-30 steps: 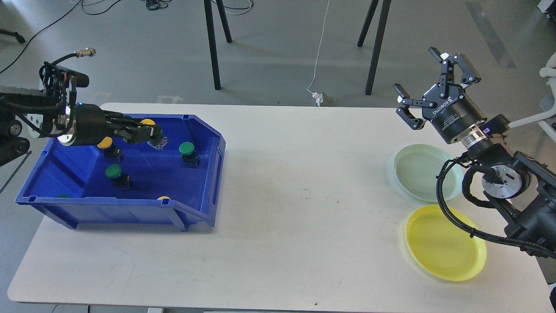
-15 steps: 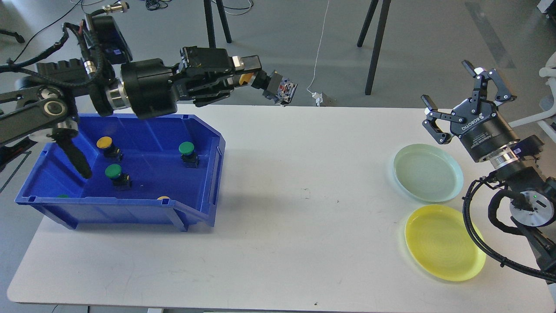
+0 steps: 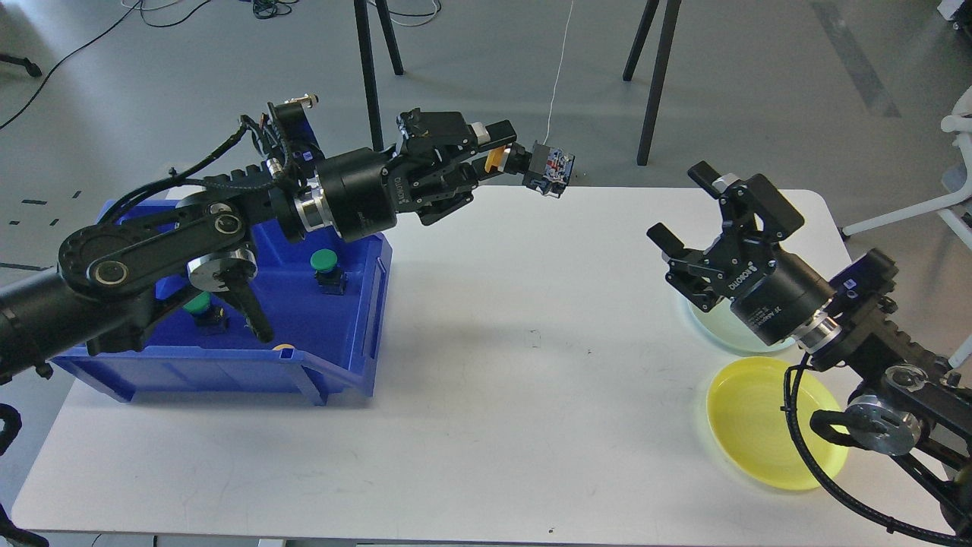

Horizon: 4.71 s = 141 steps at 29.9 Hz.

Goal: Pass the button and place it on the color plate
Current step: 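Lift the button out of the bin and extend it toward the table center, then move the right gripper up to the button held by the left gripper, then close the right gripper on the button and open the left gripper, then carry the button with the right gripper onto the yellow plate and release, then raise the right gripper off the plate and pull the left arm back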

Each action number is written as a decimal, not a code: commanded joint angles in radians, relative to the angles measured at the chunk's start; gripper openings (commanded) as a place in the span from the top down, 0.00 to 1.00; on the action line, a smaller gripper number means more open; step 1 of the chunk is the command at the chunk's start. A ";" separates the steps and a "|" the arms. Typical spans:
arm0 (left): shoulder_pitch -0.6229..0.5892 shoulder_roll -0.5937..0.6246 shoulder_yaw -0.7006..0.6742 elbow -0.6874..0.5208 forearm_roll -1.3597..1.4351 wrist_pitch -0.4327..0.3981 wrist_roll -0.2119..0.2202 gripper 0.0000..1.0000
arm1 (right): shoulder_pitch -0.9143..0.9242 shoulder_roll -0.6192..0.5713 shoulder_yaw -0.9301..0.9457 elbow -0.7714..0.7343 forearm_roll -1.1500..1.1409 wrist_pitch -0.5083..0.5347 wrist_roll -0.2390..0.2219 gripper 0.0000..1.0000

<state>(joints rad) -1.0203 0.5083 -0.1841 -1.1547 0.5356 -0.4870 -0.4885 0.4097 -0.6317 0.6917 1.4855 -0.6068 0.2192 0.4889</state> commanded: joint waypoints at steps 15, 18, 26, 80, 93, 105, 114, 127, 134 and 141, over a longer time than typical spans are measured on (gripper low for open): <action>0.016 -0.002 -0.026 0.030 -0.039 -0.002 0.000 0.88 | 0.287 0.213 -0.210 -0.156 0.108 -0.026 0.000 0.01; 0.016 -0.002 -0.026 0.032 -0.039 -0.002 0.000 0.88 | 0.304 0.219 -0.210 -0.156 0.113 -0.026 0.000 0.02; 0.016 -0.001 -0.028 0.039 -0.039 -0.002 0.000 0.88 | 0.308 0.230 -0.210 -0.156 0.111 -0.027 0.000 0.12; 0.026 -0.008 -0.041 0.075 -0.111 -0.002 0.000 0.08 | 0.287 0.235 -0.192 -0.179 0.116 -0.089 0.000 0.99; 0.032 -0.008 -0.049 0.089 -0.128 -0.002 0.000 0.06 | -0.526 -0.056 0.244 0.107 0.116 -0.210 0.000 0.99; 0.052 -0.010 -0.083 0.104 -0.129 -0.002 0.000 0.06 | -0.890 0.171 0.445 0.049 0.119 -0.348 0.000 0.99; 0.054 -0.010 -0.084 0.104 -0.129 -0.002 0.000 0.06 | -0.844 0.236 0.431 -0.053 0.234 -0.388 0.000 0.52; 0.123 0.102 -0.360 0.066 -0.135 -0.002 0.000 0.06 | -0.819 0.250 0.427 -0.004 0.248 -0.362 0.000 0.03; 0.123 0.335 -0.376 0.102 -0.007 -0.002 0.000 0.02 | -0.697 0.237 0.434 0.067 0.248 -0.362 0.000 0.03; 0.124 0.542 -0.373 0.135 0.474 -0.002 0.000 0.01 | -0.461 0.236 0.497 0.067 0.248 -0.362 0.000 0.03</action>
<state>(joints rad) -0.8969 0.9830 -0.5596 -1.0236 0.7929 -0.4888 -0.4888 -0.1465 -0.3955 1.1573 1.5571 -0.3589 -0.1428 0.4887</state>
